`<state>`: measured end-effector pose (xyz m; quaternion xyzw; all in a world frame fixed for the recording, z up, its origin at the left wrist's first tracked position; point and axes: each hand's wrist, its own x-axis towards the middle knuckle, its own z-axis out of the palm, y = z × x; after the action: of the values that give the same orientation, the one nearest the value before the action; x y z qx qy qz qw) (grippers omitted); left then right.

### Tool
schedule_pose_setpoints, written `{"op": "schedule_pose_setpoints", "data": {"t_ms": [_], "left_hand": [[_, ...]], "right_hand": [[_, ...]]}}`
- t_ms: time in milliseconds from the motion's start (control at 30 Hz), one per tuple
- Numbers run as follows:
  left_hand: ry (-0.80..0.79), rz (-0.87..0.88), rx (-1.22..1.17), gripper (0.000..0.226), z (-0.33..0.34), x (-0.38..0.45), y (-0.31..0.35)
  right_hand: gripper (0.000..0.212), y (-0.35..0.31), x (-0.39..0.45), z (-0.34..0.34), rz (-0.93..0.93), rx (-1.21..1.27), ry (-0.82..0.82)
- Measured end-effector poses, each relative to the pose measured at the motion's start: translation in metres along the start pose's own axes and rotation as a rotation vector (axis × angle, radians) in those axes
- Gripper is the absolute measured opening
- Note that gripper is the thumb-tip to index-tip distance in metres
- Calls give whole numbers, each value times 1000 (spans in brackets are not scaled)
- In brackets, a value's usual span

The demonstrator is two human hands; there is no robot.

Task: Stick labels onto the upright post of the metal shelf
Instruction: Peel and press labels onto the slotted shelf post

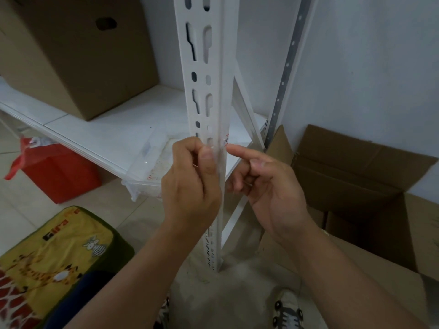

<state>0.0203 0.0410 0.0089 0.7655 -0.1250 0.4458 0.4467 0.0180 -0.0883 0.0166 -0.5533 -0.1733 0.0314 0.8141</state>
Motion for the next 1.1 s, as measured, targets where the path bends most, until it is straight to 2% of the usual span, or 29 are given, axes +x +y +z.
{"op": "schedule_pose_setpoints", "data": {"t_ms": [167, 267, 333, 433, 567, 733, 833, 933, 1000, 1033, 1100], "left_hand": [[41, -252, -117, 28, -2, 9, -9], [53, -360, -69, 40, -7, 15, -24], [7, -430, 3, 49, -12, 20, -37], [-191, -502, 200, 53, -14, 27, -59], [-361, -541, 327, 33, -4, 28, -86], [-568, -502, 534, 39, 3, 25, -94], [-589, -517, 575, 38, 5, 25, -96], [-614, -507, 515, 24, 9, 24, -100], [-652, -509, 498, 27, 9, 22, -101], [-663, -494, 533, 30, 8, 21, -100], [-637, -446, 656, 19, 8, 21, -97]], "right_hand": [[34, 2, 1, -1, -28, -127, 50], [30, 5, 1, 1, -116, -360, 95], [28, 8, 1, 4, -195, -519, 119], [31, 16, 4, 6, -315, -747, 148], [30, 16, 9, 6, -406, -814, 183], [27, 14, 14, 9, -509, -888, 172], [24, 18, 14, 10, -576, -938, 205], [22, 21, 13, 10, -633, -981, 234], [23, 23, 14, 12, -660, -992, 252], [22, 23, 14, 12, -670, -991, 260], [21, 23, 16, 13, -680, -984, 276]]}}
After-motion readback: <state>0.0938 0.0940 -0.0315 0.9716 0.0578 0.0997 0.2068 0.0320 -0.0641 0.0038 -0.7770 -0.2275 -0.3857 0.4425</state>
